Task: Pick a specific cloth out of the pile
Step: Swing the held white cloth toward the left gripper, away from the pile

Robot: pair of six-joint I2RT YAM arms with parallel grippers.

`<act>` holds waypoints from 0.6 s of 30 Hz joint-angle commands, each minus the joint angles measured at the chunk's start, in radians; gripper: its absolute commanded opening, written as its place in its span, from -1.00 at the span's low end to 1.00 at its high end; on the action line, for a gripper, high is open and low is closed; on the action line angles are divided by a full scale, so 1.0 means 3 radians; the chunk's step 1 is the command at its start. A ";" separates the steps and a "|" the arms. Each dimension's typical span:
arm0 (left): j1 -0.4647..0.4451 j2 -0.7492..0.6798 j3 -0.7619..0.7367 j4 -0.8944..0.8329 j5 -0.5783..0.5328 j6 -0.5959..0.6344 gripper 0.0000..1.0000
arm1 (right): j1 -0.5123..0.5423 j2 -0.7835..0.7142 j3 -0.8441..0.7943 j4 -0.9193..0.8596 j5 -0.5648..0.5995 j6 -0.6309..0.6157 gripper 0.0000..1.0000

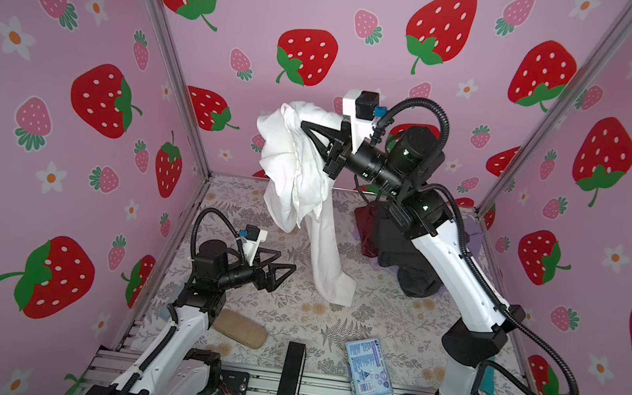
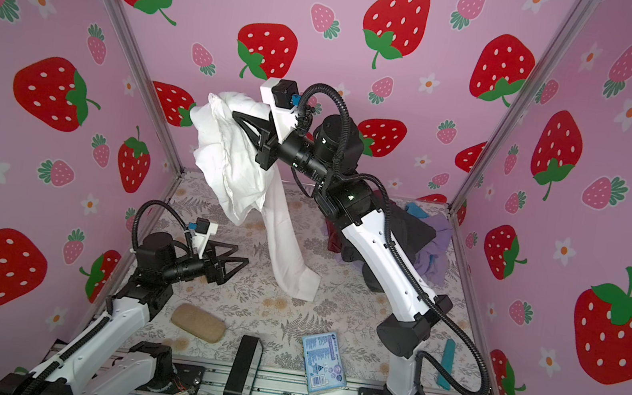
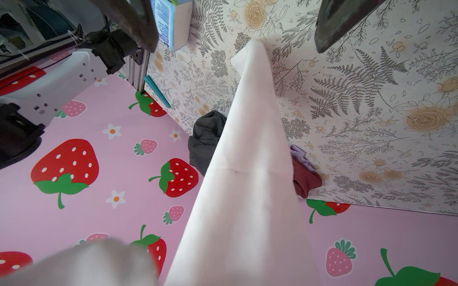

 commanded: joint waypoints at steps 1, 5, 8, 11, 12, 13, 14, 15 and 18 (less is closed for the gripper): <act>-0.0007 -0.0046 -0.0016 -0.0010 0.0018 0.0060 0.99 | 0.0019 0.0173 0.0233 0.0480 -0.0099 0.0058 -1.00; -0.0005 -0.0073 -0.0027 -0.0028 -0.0002 0.0079 0.99 | 0.0023 0.0350 0.0301 0.0757 -0.0168 0.0070 -1.00; -0.0004 -0.0073 -0.0037 -0.0031 -0.0011 0.0081 0.99 | 0.0022 0.0438 0.0291 0.0795 -0.0139 0.0002 -1.00; -0.0007 -0.0069 -0.0040 -0.0032 -0.0008 0.0079 0.99 | 0.0022 0.0471 0.0156 0.0789 -0.0102 -0.0058 -1.00; -0.0008 -0.0069 -0.0035 -0.0032 -0.0004 0.0079 0.98 | 0.0021 0.0470 0.0077 0.0790 -0.0081 -0.0072 -1.00; -0.0006 -0.0068 -0.0036 -0.0033 -0.0003 0.0076 0.98 | 0.0021 0.0471 0.0008 0.0789 -0.0064 -0.0090 -1.00; -0.0010 -0.0069 -0.0037 -0.0028 0.0003 0.0071 0.99 | 0.0018 0.0471 -0.0067 0.0789 -0.0033 -0.0106 -1.00; -0.0016 -0.0073 -0.0037 -0.0028 0.0008 0.0069 0.98 | 0.0015 0.0468 -0.0143 0.0789 -0.0001 -0.0110 -1.00; -0.0032 -0.0093 -0.0042 -0.0031 0.0010 0.0063 0.99 | 0.0005 0.0443 -0.0361 0.0780 0.0067 -0.0105 -1.00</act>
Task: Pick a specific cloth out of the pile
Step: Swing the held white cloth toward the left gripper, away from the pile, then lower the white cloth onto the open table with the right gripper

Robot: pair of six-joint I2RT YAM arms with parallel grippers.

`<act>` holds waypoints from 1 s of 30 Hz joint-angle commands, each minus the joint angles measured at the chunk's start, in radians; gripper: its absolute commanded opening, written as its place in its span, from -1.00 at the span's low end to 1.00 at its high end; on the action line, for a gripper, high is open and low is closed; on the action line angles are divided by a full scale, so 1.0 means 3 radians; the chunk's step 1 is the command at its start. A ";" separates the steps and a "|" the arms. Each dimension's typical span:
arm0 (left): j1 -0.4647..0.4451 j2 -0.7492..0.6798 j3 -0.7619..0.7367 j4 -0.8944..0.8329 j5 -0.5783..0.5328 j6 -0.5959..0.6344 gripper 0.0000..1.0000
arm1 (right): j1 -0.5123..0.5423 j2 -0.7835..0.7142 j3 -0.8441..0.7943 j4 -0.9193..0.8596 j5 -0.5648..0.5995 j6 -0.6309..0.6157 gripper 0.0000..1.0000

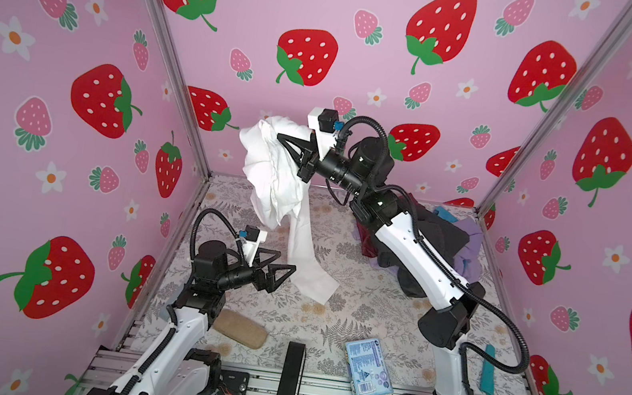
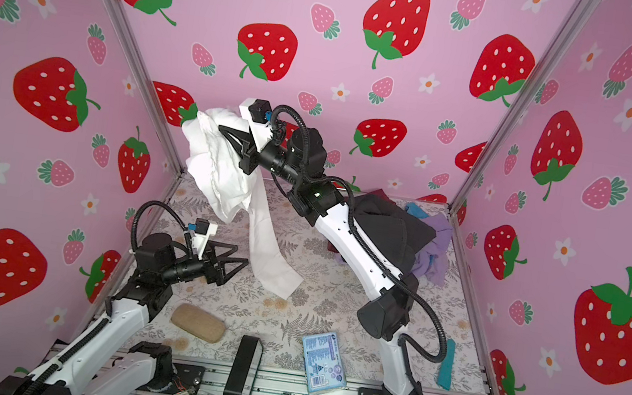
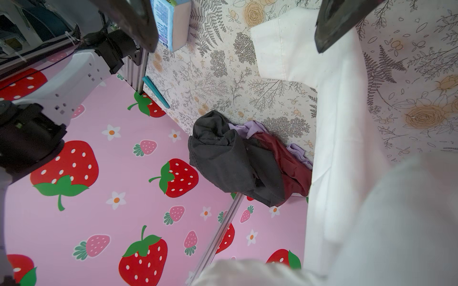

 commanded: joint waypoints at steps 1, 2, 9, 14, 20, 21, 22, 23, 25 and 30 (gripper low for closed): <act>-0.0032 -0.0062 -0.0034 -0.0023 0.0015 0.0038 0.99 | -0.0001 -0.0097 -0.0191 0.0197 0.0091 -0.0074 -1.00; -0.0038 -0.0075 -0.0030 -0.0028 0.0018 0.0046 0.99 | -0.0010 -0.0102 -0.0263 0.0188 0.0090 -0.0056 -1.00; -0.0069 -0.0200 -0.0083 -0.0021 -0.0019 0.0070 0.99 | -0.0078 -0.0155 -0.0750 -0.0003 0.0361 0.0130 -1.00; -0.0090 -0.0245 -0.0099 -0.0030 -0.0043 0.0075 0.99 | -0.0080 -0.0245 -0.1140 -0.0222 0.0407 0.0198 -1.00; -0.0096 -0.0277 -0.0105 -0.0022 -0.0051 0.0078 0.98 | -0.0128 -0.0461 -0.1805 -0.0226 0.0487 0.0333 -1.00; -0.0100 -0.0283 -0.0105 -0.0024 -0.0048 0.0073 0.99 | -0.0135 -0.0483 -0.1879 -0.0228 0.0484 0.0359 -1.00; -0.0101 -0.0289 -0.0110 -0.0021 -0.0053 0.0069 0.99 | -0.0140 -0.0499 -0.1973 -0.0242 0.0485 0.0375 -1.00; -0.0105 -0.0298 -0.0115 -0.0020 -0.0056 0.0070 0.98 | -0.0144 -0.0513 -0.2042 -0.0280 0.0488 0.0386 -1.00; -0.0103 -0.0305 -0.0115 -0.0019 -0.0064 0.0067 0.98 | -0.0145 -0.0511 -0.2126 -0.0391 0.0497 0.0392 -1.00; -0.0115 -0.0301 -0.0121 -0.0024 -0.0078 0.0071 0.99 | -0.0150 -0.0518 -0.2333 -0.0635 0.0609 0.0371 -1.00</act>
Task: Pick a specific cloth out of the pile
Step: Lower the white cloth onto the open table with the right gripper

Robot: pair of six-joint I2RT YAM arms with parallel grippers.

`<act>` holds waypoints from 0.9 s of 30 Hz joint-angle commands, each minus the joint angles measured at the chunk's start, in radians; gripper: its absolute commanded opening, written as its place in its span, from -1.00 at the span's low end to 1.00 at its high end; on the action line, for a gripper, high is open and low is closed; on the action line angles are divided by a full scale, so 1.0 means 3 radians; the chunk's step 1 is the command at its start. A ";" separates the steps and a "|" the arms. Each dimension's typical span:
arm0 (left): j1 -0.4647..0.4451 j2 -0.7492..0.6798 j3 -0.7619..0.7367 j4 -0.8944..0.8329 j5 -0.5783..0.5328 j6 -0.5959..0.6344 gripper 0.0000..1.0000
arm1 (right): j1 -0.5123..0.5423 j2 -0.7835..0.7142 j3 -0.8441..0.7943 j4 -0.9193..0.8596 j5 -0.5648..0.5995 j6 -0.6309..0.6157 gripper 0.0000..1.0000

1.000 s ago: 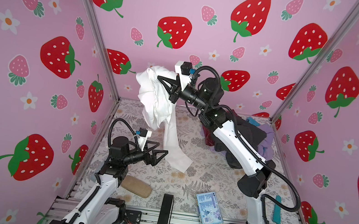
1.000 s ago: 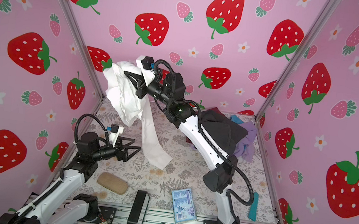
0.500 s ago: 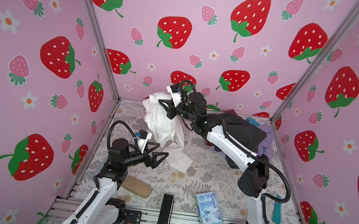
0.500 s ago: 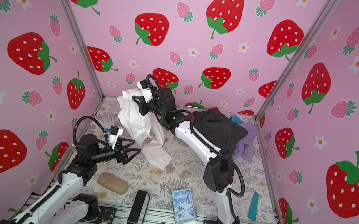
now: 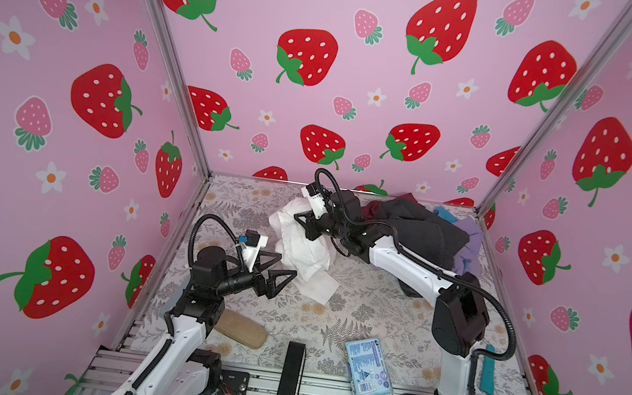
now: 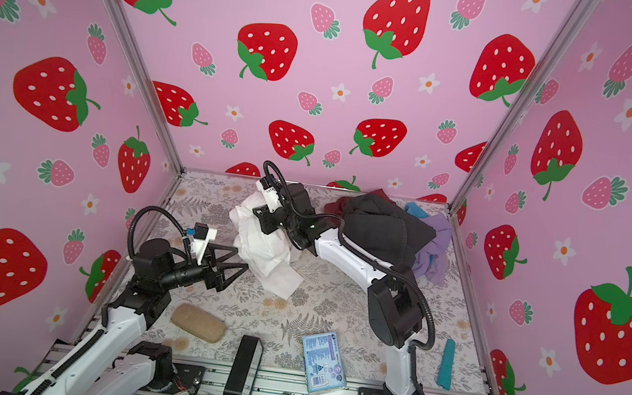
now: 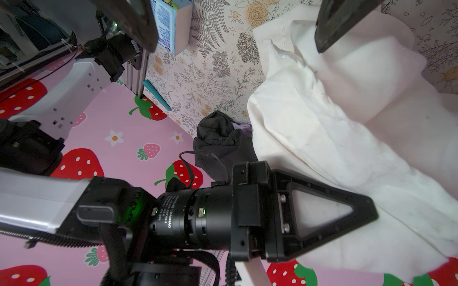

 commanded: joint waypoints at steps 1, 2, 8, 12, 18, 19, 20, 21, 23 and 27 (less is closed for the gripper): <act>-0.0018 -0.0034 -0.0011 -0.0006 -0.0035 0.0027 0.98 | -0.0015 -0.0151 -0.0142 -0.0191 0.0139 0.0018 -1.00; -0.0019 -0.0029 -0.0011 -0.0018 -0.0065 0.0026 0.98 | -0.0012 -0.0152 -0.0176 -0.0245 0.0204 0.0010 -1.00; -0.0017 -0.0018 -0.0006 -0.0029 -0.0088 0.0031 0.98 | -0.0034 -0.0120 -0.0358 -0.0462 0.0580 0.0004 -0.84; -0.0014 -0.0018 -0.0016 -0.0038 -0.0136 0.0025 0.99 | -0.0041 -0.0017 -0.0359 -0.0668 0.0761 0.0036 -0.60; -0.0017 -0.0013 -0.0016 -0.0039 -0.0151 0.0033 0.99 | -0.0039 0.0199 -0.0275 -0.0966 0.0784 0.0058 -0.11; -0.0015 -0.0010 -0.0016 -0.0039 -0.0156 0.0031 0.99 | -0.0039 0.0243 -0.0259 -0.1010 0.0759 0.0056 -0.05; -0.0019 -0.0005 -0.0016 -0.0036 -0.0156 0.0033 0.99 | -0.0040 0.0274 -0.0251 -0.1034 0.0733 0.0060 -0.02; -0.0017 0.0006 -0.0014 -0.0038 -0.0156 0.0038 0.99 | -0.0041 0.0314 -0.0251 -0.1062 0.0703 0.0073 0.01; -0.0016 0.0026 -0.0009 -0.0039 -0.0161 0.0036 0.98 | -0.0046 0.0385 -0.0252 -0.1097 0.0657 0.0103 0.02; -0.0015 0.0063 0.0004 -0.0044 -0.0156 0.0041 0.99 | -0.0056 0.0514 -0.0246 -0.1093 0.0531 0.0150 -0.02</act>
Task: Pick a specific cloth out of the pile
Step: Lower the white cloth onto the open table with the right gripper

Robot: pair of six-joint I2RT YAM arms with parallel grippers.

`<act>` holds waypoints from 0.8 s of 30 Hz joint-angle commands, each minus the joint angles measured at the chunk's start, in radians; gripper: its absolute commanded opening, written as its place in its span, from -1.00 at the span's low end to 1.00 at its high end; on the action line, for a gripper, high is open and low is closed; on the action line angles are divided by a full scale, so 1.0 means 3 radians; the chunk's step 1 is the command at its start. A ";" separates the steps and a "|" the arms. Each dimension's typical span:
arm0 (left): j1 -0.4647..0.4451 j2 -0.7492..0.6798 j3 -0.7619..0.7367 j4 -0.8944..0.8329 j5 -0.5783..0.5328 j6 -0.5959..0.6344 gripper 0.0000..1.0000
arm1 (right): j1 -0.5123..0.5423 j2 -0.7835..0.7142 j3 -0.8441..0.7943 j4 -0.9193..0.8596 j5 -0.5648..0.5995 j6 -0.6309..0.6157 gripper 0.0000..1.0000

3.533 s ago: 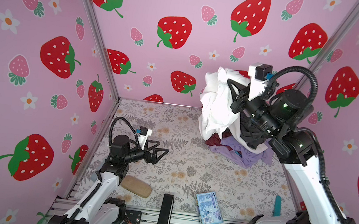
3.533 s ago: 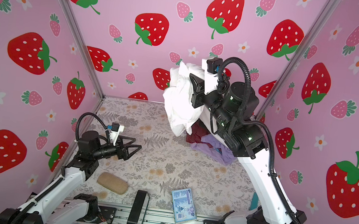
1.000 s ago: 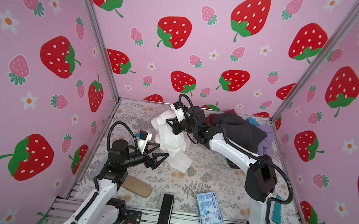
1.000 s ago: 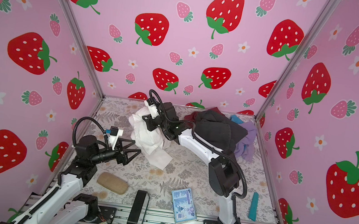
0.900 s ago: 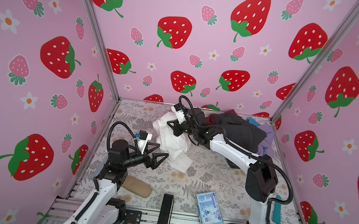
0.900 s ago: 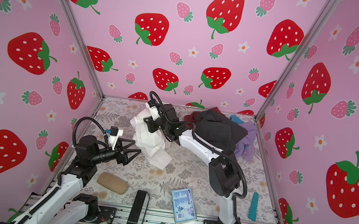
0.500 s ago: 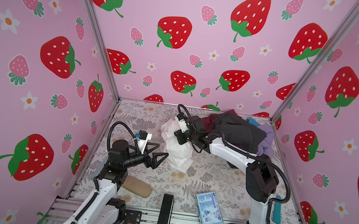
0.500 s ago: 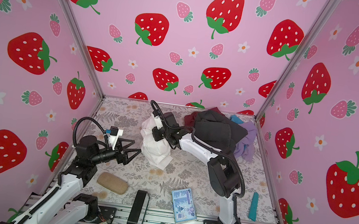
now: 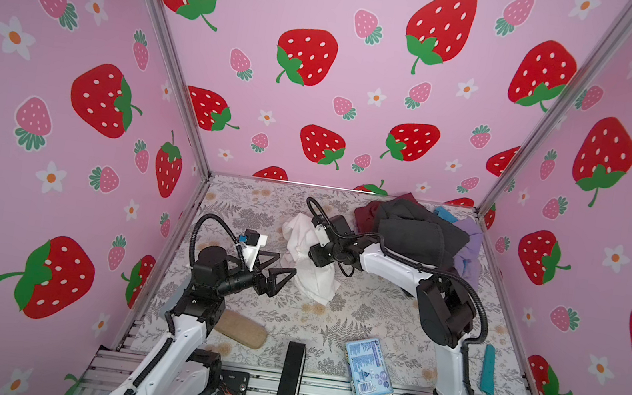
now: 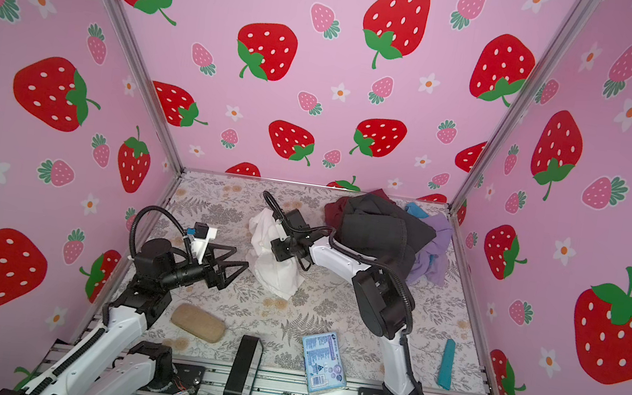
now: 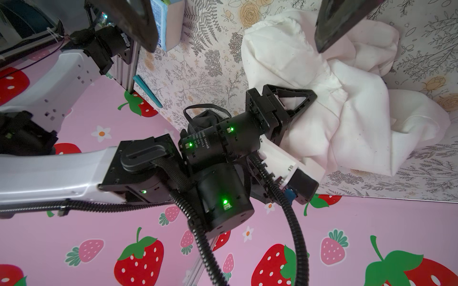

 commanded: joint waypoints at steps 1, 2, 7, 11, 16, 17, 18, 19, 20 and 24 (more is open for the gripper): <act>-0.0012 0.0019 0.0010 -0.0019 0.0009 0.0039 0.99 | -0.0025 0.0142 0.0053 -0.0179 -0.0142 0.0070 -0.05; -0.0011 0.0019 0.0009 -0.0024 0.0009 0.0036 0.98 | -0.0027 0.0163 0.0057 -0.0155 -0.0177 0.0075 -0.06; -0.0007 0.0020 0.0007 -0.0038 0.0000 0.0050 0.99 | -0.0035 0.0368 0.0185 -0.0080 -0.0345 0.0146 -0.17; -0.0006 0.0015 0.0009 -0.0036 -0.0011 0.0049 0.98 | -0.0046 0.0547 0.0338 0.0021 -0.0457 0.0218 -0.18; 0.0000 -0.0015 0.0004 -0.0050 -0.0036 0.0060 0.99 | -0.0082 0.0889 0.0761 0.0122 -0.0643 0.0398 -0.18; 0.0001 -0.0025 -0.0003 -0.0050 -0.0039 0.0065 0.99 | -0.0084 0.0952 0.0850 0.0127 -0.0675 0.0414 -0.18; 0.0004 -0.0031 -0.0003 -0.0050 -0.0040 0.0065 0.98 | -0.0089 0.1025 0.0954 0.0139 -0.0718 0.0435 -0.18; 0.0008 -0.0036 -0.0006 -0.0048 -0.0047 0.0070 0.99 | -0.0088 0.1095 0.1073 0.0150 -0.0764 0.0452 -0.18; 0.0005 -0.0037 -0.0007 -0.0047 -0.0052 0.0069 0.99 | -0.0092 0.1156 0.1166 0.0165 -0.0810 0.0466 -0.18; 0.0010 -0.0025 -0.0003 -0.0050 -0.0057 0.0060 0.99 | -0.0102 0.1484 0.1728 0.0169 -0.0986 0.0543 -0.17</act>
